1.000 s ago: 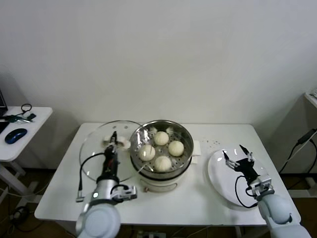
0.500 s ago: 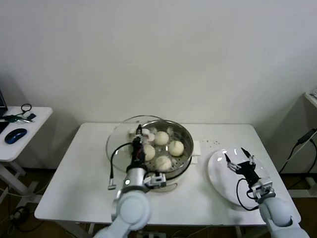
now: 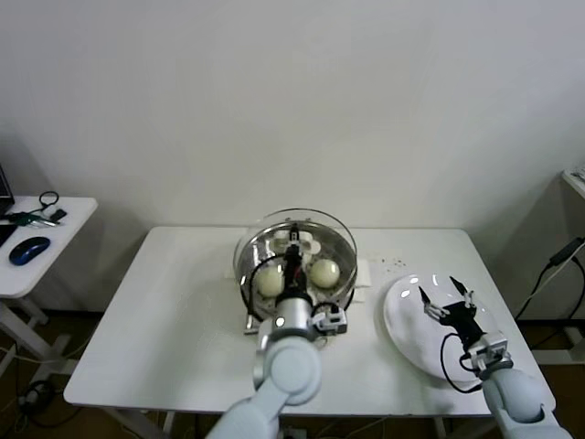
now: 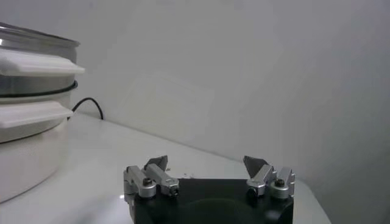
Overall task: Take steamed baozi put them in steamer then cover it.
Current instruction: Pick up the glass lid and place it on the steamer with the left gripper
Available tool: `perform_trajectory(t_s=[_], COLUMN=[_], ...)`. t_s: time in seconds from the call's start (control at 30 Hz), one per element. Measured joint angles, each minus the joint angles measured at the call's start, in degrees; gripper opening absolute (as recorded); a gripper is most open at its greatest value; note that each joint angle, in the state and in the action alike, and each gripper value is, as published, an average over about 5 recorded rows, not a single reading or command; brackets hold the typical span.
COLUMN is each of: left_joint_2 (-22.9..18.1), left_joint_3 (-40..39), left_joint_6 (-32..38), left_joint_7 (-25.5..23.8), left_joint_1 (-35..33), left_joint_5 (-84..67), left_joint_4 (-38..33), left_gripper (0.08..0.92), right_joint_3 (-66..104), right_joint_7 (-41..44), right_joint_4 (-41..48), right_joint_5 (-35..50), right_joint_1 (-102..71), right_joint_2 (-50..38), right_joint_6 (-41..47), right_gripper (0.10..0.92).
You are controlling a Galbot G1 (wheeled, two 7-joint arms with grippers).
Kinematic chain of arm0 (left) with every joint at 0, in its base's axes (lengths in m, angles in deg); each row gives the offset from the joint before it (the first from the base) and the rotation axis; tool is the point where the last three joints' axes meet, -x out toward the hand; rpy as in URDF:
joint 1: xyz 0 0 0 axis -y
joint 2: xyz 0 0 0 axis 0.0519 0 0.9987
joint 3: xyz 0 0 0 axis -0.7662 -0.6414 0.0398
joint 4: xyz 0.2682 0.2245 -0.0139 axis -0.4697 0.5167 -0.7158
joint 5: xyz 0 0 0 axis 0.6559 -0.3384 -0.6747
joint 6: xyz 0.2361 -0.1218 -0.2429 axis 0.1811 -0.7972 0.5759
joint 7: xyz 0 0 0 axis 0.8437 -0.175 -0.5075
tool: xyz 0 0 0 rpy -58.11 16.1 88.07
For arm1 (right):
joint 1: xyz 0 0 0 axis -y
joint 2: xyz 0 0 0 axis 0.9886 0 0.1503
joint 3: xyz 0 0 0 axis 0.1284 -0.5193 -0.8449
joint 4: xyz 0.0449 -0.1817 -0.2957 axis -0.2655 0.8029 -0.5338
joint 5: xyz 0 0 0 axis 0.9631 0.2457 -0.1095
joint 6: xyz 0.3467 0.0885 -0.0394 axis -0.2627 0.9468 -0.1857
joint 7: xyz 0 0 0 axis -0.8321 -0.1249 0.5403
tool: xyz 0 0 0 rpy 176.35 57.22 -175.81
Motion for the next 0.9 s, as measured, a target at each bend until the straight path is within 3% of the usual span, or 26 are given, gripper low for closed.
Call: perform_trajectory(t_s=[0.9], left_joint_2=[-2.89], left_joint_3=[0.44], left_joint_6=[0.02], left_joint_7=[0.53], left_joint_1=[1.16], left_joint_5=[1.83], left_joint_4=[7.89], left_gripper=[0.144], right_joint_3=[0.16], right_joint_7=[0.98], right_joint_4=[0.66], right_joint_5=[-0.97], right_joint_1=[0.32], right_joint_2=[-0.18], right_joint_6=[-0.24], right_gripper=[0.823])
